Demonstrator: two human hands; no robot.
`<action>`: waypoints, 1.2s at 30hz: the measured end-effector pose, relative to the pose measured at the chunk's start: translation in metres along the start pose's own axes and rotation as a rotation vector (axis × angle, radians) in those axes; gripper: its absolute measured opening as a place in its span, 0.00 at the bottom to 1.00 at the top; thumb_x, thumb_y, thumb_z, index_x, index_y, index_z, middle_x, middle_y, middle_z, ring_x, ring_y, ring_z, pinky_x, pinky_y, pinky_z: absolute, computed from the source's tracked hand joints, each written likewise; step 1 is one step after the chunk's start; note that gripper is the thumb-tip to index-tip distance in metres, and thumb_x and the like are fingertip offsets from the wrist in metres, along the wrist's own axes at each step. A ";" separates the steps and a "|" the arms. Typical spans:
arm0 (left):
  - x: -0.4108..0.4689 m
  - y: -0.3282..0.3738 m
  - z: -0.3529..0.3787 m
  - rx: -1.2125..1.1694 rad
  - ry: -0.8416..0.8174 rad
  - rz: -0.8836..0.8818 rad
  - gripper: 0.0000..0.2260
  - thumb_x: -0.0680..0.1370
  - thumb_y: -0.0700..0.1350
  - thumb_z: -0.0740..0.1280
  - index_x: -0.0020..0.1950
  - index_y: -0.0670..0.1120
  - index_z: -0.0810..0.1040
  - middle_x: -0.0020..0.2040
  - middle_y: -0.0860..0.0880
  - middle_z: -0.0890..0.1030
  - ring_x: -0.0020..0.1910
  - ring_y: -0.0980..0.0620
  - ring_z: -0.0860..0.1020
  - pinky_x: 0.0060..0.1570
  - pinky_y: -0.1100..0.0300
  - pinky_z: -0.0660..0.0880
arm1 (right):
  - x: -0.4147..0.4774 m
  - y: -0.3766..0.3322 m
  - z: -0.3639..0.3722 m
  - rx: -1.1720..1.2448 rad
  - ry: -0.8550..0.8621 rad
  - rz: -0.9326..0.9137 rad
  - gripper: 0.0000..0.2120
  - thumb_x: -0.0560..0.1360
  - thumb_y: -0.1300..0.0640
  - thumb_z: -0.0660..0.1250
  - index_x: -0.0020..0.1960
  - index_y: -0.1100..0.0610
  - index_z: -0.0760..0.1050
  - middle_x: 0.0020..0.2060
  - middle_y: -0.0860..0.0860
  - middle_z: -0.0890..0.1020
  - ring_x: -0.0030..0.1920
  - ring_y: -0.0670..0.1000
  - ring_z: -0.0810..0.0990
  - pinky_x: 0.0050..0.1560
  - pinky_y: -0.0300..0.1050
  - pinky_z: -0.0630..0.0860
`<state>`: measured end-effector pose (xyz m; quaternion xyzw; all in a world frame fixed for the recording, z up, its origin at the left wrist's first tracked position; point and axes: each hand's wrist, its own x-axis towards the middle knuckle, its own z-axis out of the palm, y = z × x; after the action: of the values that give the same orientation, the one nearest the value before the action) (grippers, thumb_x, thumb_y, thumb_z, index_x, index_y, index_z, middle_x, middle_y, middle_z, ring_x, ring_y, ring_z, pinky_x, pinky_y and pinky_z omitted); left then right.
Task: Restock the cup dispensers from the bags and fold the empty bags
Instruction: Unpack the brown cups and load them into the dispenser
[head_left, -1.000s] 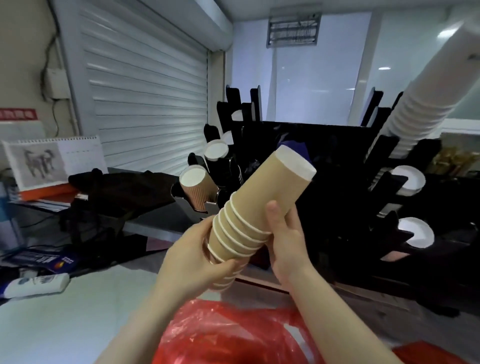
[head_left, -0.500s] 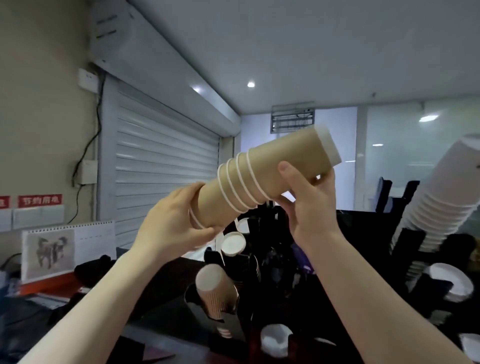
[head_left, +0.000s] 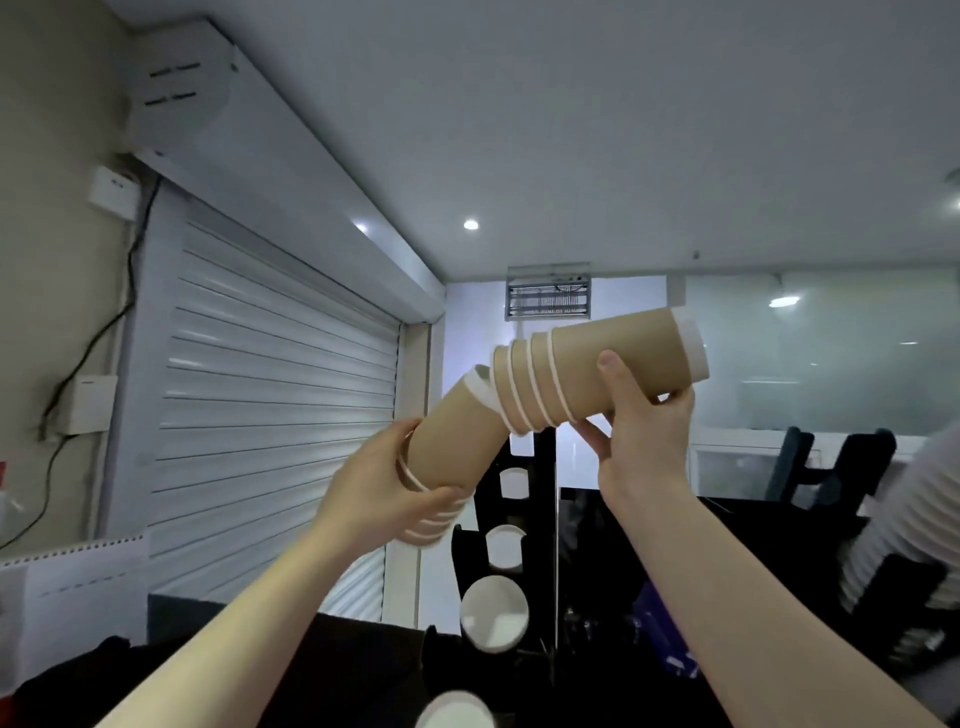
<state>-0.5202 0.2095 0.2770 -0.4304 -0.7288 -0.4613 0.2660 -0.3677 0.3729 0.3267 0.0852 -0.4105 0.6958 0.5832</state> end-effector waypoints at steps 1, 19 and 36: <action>0.006 -0.004 0.006 0.004 0.000 0.014 0.37 0.54 0.67 0.70 0.63 0.63 0.69 0.48 0.68 0.75 0.48 0.67 0.74 0.43 0.62 0.71 | 0.005 0.005 -0.002 -0.032 -0.015 -0.015 0.22 0.69 0.58 0.75 0.56 0.47 0.67 0.57 0.48 0.75 0.57 0.51 0.79 0.42 0.51 0.82; 0.052 -0.001 0.081 -0.361 -0.083 0.063 0.30 0.56 0.63 0.73 0.56 0.60 0.71 0.49 0.63 0.78 0.48 0.64 0.77 0.47 0.59 0.76 | 0.050 0.030 0.001 -0.726 -0.240 -0.314 0.42 0.62 0.45 0.76 0.69 0.37 0.55 0.51 0.41 0.78 0.45 0.38 0.81 0.52 0.49 0.80; 0.034 -0.052 0.102 -0.712 -0.575 -0.097 0.35 0.63 0.40 0.77 0.62 0.66 0.69 0.56 0.56 0.82 0.56 0.56 0.80 0.48 0.64 0.77 | 0.025 0.095 -0.024 -1.029 -0.431 -0.209 0.43 0.62 0.46 0.75 0.67 0.35 0.51 0.47 0.32 0.73 0.47 0.35 0.75 0.41 0.29 0.70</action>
<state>-0.5808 0.3039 0.2365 -0.5711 -0.5884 -0.5566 -0.1333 -0.4506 0.4097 0.2814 -0.0294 -0.7958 0.3116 0.5183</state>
